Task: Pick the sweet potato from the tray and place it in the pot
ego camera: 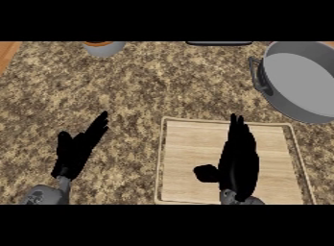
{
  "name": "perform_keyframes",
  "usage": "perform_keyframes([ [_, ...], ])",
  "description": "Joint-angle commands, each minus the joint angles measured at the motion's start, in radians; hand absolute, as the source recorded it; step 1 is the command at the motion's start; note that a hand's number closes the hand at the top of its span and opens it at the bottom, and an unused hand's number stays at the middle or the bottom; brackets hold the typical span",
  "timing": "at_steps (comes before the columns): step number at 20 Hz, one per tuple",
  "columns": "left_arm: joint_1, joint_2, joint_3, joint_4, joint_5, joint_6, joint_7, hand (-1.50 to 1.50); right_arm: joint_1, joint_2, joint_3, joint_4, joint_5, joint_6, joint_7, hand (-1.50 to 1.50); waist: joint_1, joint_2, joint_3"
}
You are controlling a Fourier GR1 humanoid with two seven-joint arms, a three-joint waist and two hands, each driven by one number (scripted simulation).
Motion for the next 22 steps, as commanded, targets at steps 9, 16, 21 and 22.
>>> perform_keyframes([
  [9, 0.05, -0.022, 0.015, -0.111, -0.047, 0.003, 0.057, 0.0, 0.14, -0.001, -0.031, -0.123, 0.06, 0.153, 0.091, -1.5, 0.002, 0.001, 0.002],
  [16, 0.04, -0.068, 0.05, -0.029, -0.088, -0.043, 0.021, 0.0, 0.322, -0.071, -0.049, -0.305, 0.007, 0.144, -0.036, -1.5, -0.003, 0.002, 0.002],
  [21, 0.001, -0.081, 0.071, 0.002, -0.098, -0.046, 0.005, 0.0, 0.289, -0.03, -0.126, -0.206, -0.143, -0.016, -0.209, -1.5, 0.0, 0.003, 0.003],
  [22, 0.012, -0.067, 0.099, 0.078, -0.093, -0.082, -0.061, 0.0, 0.348, -0.053, -0.098, -0.263, -0.155, -0.011, -0.23, -1.5, -0.004, 0.003, 0.002],
])
